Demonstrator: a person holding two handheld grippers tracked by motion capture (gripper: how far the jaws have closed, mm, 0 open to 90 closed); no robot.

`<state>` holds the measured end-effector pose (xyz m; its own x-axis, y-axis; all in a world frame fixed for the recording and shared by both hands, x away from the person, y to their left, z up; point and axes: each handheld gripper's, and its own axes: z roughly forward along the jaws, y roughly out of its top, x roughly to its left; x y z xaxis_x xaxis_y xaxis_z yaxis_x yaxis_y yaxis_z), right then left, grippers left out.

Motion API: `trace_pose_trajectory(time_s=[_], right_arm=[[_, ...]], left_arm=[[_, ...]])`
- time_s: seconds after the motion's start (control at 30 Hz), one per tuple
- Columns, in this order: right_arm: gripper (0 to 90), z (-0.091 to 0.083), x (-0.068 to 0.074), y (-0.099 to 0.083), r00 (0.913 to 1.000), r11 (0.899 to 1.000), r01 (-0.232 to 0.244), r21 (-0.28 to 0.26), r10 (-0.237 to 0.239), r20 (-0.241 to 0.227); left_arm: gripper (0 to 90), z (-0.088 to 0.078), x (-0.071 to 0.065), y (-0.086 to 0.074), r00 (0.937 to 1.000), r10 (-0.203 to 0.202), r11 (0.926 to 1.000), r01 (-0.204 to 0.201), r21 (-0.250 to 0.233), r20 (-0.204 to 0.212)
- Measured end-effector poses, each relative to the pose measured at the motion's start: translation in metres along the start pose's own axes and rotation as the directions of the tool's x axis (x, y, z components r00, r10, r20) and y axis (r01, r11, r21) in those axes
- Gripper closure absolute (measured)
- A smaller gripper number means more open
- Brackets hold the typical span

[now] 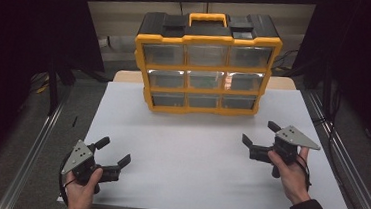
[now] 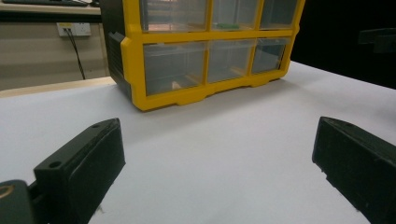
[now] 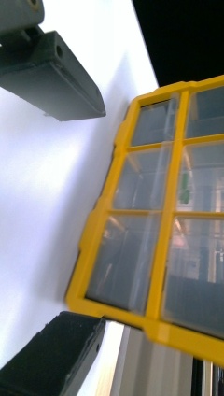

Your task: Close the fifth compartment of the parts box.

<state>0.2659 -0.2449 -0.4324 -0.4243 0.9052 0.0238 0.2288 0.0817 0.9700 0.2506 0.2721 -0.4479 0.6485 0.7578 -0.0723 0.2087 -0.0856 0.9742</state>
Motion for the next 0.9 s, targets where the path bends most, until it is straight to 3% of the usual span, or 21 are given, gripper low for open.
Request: trace_pose_trajectory(time_s=[0.1,0.27,0.6,0.67,0.7,0.8,0.9], right_arm=[[0.6,-0.009,-0.001,-0.007,0.9999,1.000,0.011,0.007,-0.011,0.010],[0.6,-0.026,-0.006,-0.016,0.9996,1.000,-0.016,0.011,0.016,0.022],[0.7,-0.056,-0.001,-0.029,0.9990,1.000,-0.024,0.016,0.023,0.038],[0.5,-0.061,-0.002,-0.032,0.9989,1.000,-0.007,0.023,0.006,0.047],[1.0,-0.064,-0.002,-0.033,0.9983,0.999,0.000,0.032,-0.002,0.058],[0.3,-0.071,-0.004,-0.038,0.9976,0.999,-0.040,0.024,0.039,0.057],[0.2,-0.076,-0.002,-0.041,0.9982,0.999,-0.019,0.036,0.017,0.057]], left_arm=[[2.2,0.001,-0.001,0.000,0.9999,0.004,1.0000,-0.004,0.003,0.009],[2.3,0.000,-0.001,0.000,0.9999,0.011,0.9999,-0.011,0.004,0.009],[2.1,-0.002,-0.002,-0.001,0.9999,0.005,1.0000,-0.005,0.003,0.013],[2.1,-0.002,-0.002,-0.001,0.9999,-0.001,1.0000,0.001,0.001,0.013],[2.1,-0.003,0.000,-0.001,0.9998,0.015,0.9998,-0.015,0.010,0.012],[2.1,-0.003,0.000,-0.001,0.9999,0.009,0.9999,-0.009,0.008,0.006],[2.1,-0.003,-0.002,-0.001,0.9998,0.018,0.9997,-0.018,0.019,0.007]])
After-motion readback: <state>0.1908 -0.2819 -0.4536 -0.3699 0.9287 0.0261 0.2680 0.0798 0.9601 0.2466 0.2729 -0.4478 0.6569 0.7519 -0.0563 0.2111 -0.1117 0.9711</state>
